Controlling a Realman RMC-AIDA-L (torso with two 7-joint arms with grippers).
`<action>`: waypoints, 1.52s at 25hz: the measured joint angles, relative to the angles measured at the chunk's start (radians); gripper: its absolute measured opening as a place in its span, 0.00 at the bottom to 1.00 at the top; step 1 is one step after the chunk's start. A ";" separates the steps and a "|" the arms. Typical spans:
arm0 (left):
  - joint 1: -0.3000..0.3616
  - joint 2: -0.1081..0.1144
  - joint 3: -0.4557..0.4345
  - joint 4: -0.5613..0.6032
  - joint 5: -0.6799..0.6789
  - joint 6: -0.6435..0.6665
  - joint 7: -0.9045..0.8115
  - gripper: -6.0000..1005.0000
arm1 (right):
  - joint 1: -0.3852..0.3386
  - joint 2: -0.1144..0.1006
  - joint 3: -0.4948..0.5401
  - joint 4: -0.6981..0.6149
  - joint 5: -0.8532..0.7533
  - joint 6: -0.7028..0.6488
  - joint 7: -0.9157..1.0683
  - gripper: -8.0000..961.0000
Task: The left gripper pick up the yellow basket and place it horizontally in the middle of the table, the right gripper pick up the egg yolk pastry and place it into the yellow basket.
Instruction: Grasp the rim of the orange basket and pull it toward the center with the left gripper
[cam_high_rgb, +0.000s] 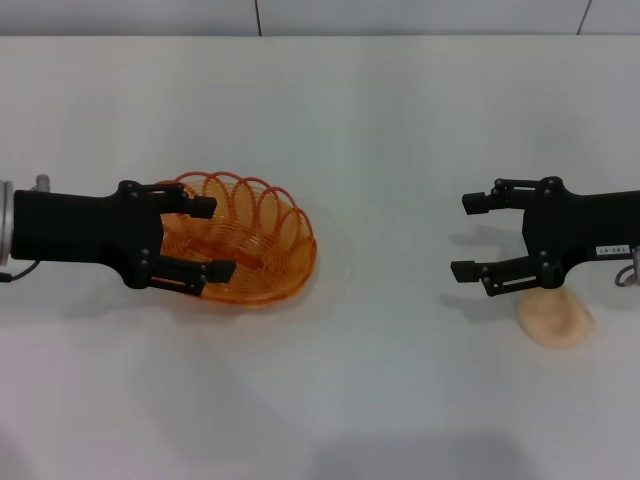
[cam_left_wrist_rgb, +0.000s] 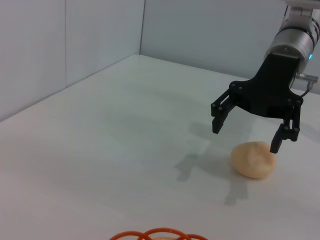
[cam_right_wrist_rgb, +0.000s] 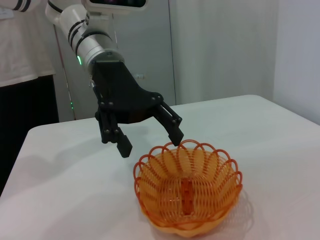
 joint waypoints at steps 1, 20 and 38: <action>0.000 0.000 0.000 0.000 0.000 0.000 0.000 0.89 | 0.000 0.000 0.000 0.000 0.000 0.000 0.000 0.90; 0.018 -0.024 0.010 0.365 0.022 0.128 -0.578 0.89 | -0.006 0.005 0.008 0.000 0.008 0.000 -0.018 0.90; -0.113 -0.002 0.098 0.477 0.478 0.023 -1.024 0.89 | -0.016 0.010 0.006 0.008 0.021 -0.004 -0.052 0.90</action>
